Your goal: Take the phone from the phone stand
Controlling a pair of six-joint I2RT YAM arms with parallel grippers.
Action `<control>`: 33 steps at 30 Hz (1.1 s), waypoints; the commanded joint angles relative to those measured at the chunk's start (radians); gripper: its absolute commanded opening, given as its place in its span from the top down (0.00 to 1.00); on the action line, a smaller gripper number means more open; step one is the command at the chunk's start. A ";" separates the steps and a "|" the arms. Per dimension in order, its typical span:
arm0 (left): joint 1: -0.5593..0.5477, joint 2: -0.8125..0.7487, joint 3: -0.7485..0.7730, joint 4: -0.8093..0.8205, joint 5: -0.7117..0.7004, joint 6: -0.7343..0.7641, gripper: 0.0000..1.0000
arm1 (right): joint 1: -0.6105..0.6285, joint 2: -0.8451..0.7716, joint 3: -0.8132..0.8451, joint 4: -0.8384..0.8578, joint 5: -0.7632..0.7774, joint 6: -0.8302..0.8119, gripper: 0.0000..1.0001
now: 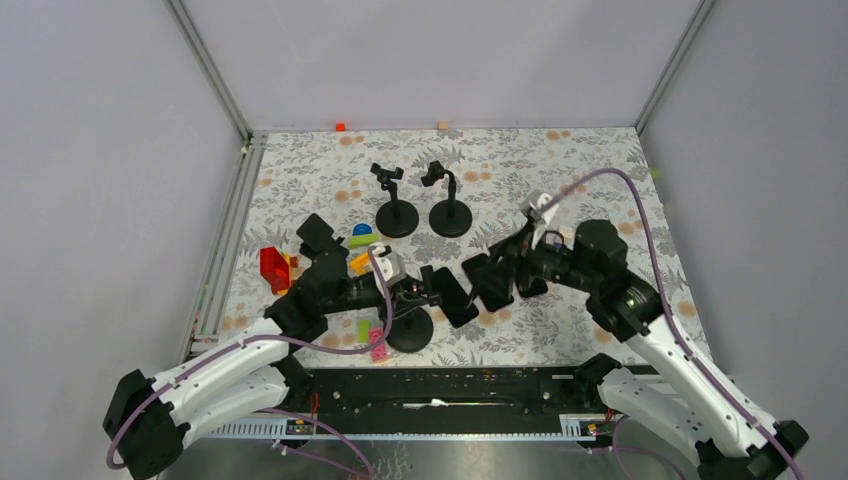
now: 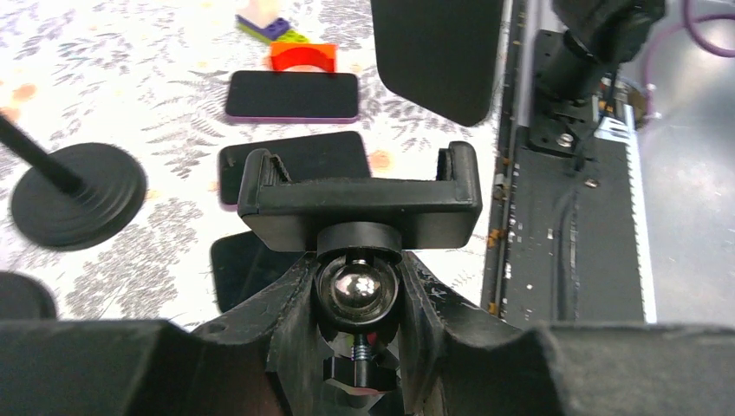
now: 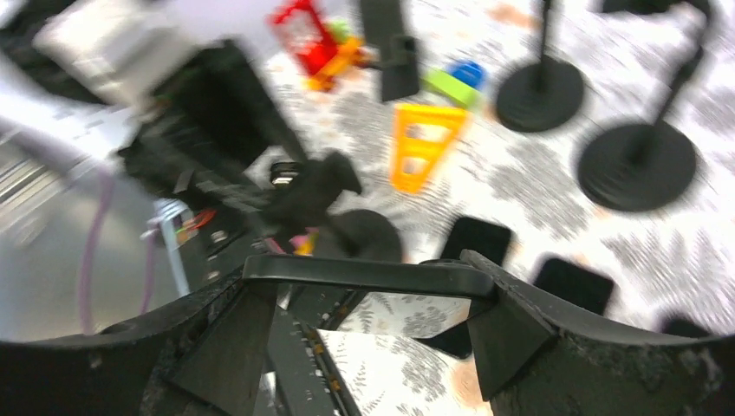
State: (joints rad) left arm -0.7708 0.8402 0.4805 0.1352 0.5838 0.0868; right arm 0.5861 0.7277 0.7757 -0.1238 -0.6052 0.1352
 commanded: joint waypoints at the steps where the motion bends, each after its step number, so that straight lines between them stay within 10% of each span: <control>1: 0.015 -0.061 -0.018 0.196 -0.122 -0.060 1.00 | -0.006 0.099 0.140 -0.230 0.506 0.085 1.00; 9: 0.015 -0.069 -0.026 0.205 -0.143 -0.083 1.00 | -0.057 0.316 0.283 -0.514 1.023 0.272 1.00; 21: 0.016 -0.118 -0.052 0.205 -0.217 -0.128 1.00 | -0.523 0.437 0.105 -0.415 0.975 0.541 1.00; 33: 0.016 -0.169 -0.065 0.186 -0.260 -0.131 1.00 | -0.650 0.650 0.090 -0.424 1.068 0.688 0.95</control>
State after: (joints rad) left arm -0.7589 0.7120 0.4011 0.1768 0.3546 -0.0280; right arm -0.0513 1.3388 0.8642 -0.5724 0.4042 0.7540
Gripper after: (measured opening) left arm 0.336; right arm 0.793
